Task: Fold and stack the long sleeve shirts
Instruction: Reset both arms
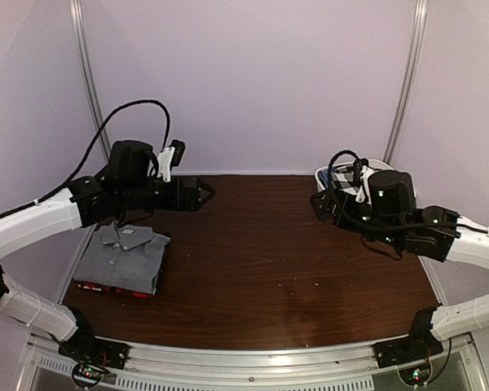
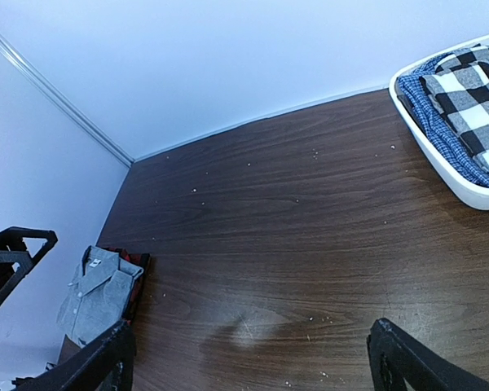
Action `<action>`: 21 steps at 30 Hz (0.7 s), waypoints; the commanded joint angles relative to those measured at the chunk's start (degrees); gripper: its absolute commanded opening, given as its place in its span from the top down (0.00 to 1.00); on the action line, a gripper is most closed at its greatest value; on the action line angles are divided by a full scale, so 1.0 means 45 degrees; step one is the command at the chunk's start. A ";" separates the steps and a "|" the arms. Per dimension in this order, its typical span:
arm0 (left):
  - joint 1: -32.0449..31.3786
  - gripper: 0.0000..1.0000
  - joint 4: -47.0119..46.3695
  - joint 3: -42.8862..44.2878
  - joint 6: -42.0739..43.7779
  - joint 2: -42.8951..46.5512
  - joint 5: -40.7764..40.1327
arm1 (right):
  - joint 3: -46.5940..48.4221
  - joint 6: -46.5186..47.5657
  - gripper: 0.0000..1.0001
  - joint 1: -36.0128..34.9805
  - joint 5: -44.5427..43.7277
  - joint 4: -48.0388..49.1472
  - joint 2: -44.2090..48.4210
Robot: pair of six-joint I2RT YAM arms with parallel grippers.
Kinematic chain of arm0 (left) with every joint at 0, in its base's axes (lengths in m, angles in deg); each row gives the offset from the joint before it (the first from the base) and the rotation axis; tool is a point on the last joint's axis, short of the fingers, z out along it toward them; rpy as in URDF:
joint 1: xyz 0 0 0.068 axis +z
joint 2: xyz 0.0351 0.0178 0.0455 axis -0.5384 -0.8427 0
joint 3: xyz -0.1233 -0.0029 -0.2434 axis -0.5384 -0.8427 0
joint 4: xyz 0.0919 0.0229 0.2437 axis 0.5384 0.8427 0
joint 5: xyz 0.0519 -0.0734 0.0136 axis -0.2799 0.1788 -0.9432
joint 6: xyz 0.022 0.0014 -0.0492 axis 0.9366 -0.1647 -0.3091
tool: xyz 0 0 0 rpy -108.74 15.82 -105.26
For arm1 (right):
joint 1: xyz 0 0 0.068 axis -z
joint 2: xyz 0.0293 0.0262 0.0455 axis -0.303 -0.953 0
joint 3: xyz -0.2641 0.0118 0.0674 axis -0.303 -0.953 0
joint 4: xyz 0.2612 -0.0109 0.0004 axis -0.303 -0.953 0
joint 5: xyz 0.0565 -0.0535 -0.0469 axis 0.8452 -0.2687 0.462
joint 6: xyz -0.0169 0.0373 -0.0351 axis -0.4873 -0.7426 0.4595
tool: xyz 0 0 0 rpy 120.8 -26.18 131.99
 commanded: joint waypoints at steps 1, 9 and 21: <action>-0.0037 0.02 -0.0814 -0.0094 0.0145 0.0289 -0.0052 | -0.0179 0.0152 0.00 0.0054 -0.0518 -0.0006 0.0413; -0.0037 0.02 -0.0884 -0.0304 0.0153 0.0309 -0.0209 | -0.0567 0.0225 0.00 0.0045 -0.0764 0.0602 0.0223; -0.0037 0.02 -0.1273 -0.0176 0.0767 -0.0059 0.0113 | 0.0160 0.0367 0.00 0.0064 -0.1731 0.1203 -0.0676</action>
